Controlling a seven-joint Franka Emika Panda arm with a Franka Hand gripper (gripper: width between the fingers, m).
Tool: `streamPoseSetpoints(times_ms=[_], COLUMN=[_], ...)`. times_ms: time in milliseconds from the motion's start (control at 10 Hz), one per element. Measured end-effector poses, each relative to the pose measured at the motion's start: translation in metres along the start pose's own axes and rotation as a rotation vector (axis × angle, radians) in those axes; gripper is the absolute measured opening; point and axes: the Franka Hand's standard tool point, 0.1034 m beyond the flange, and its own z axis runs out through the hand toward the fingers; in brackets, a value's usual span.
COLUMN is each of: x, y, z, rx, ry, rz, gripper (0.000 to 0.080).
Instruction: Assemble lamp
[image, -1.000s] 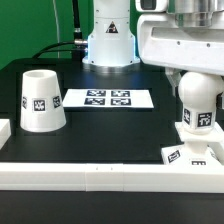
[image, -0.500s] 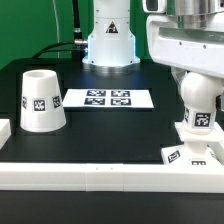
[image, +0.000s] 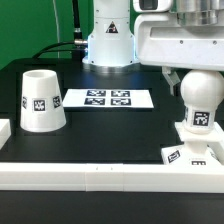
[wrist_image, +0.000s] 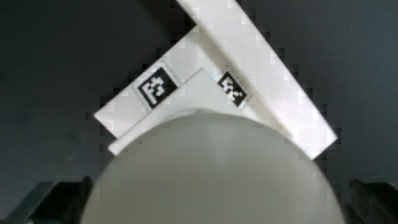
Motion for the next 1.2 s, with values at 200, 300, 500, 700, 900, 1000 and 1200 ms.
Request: streamPoseSetpoints(times_ms=[200, 300, 500, 700, 900, 1000, 1200], x=[0.0007, 0.0004, 0.0005, 0.0003, -0.002, -0.0017, 0.0015], y=[-0.0008, -0.0002, 0.0001, 0.0, -0.0025, -0.0029, -0.0012], z=[-0.0051, -0.0035, -0.0032, -0.0032, -0.0035, -0.0037, -0.005], rx=[0.003, 0.002, 0.001, -0.009, -0.057, -0.072, -0.105], ry=[0.002, 0.001, 0.001, 0.004, 0.019, 0.022, 0.019], rz=[-0.166, -0.238, -0.361, -0.54, -0.787, -0.912, -1.195], gripper=[0.0699, 0.0699, 0.0699, 0.0699, 0.0699, 0.0699, 0.0699])
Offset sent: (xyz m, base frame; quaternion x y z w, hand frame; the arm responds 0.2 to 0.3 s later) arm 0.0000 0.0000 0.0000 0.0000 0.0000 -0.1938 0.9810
